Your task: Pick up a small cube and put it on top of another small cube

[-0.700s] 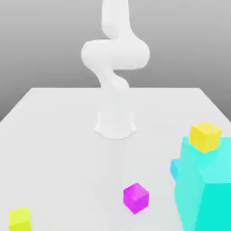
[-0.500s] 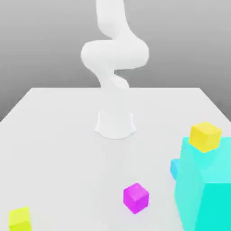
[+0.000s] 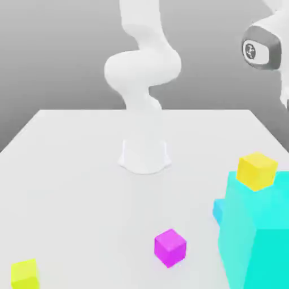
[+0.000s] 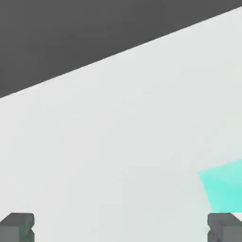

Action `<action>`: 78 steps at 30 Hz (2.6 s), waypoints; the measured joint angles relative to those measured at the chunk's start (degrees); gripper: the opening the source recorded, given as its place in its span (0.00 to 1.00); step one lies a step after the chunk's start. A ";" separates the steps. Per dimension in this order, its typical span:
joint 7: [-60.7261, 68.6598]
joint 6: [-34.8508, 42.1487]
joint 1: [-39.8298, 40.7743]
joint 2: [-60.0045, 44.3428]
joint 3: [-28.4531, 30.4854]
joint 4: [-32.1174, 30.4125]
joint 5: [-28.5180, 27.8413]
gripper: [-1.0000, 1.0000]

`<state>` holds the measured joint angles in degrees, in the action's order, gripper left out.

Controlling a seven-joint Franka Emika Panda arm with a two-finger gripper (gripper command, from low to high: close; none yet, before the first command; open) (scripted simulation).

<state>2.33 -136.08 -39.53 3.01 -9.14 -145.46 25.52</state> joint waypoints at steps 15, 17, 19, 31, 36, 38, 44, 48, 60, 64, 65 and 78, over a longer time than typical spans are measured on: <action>-35.16 -12.62 3.10 -3.83 3.00 -9.38 -11.42 0.50; -40.13 -14.54 3.71 -3.88 3.12 -10.42 -13.22 0.50; -45.19 -16.43 4.14 -3.91 3.55 -11.46 -15.07 0.50; -74.54 -27.99 7.41 -4.19 5.10 -17.78 -25.58 0.50; -77.96 -35.97 5.19 -12.92 6.91 -16.68 -28.56 0.50; -78.45 -39.36 4.23 -17.03 7.97 -15.96 -29.11 0.50; -78.73 -40.51 3.96 -18.30 8.25 -15.74 -29.38 0.00; -78.34 -37.84 4.59 -15.09 7.56 -16.31 -28.97 0.00; -61.69 -23.59 0.67 0.79 6.37 -13.01 -14.48 0.00; -52.75 -19.80 -2.92 3.48 6.47 -8.93 -9.06 0.00; -50.96 -18.12 -3.20 4.11 6.68 -7.67 -8.81 0.00; -35.28 13.37 2.03 11.24 11.88 11.33 -20.83 0.00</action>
<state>-32.95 -122.70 -37.50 14.24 2.73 -134.13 4.69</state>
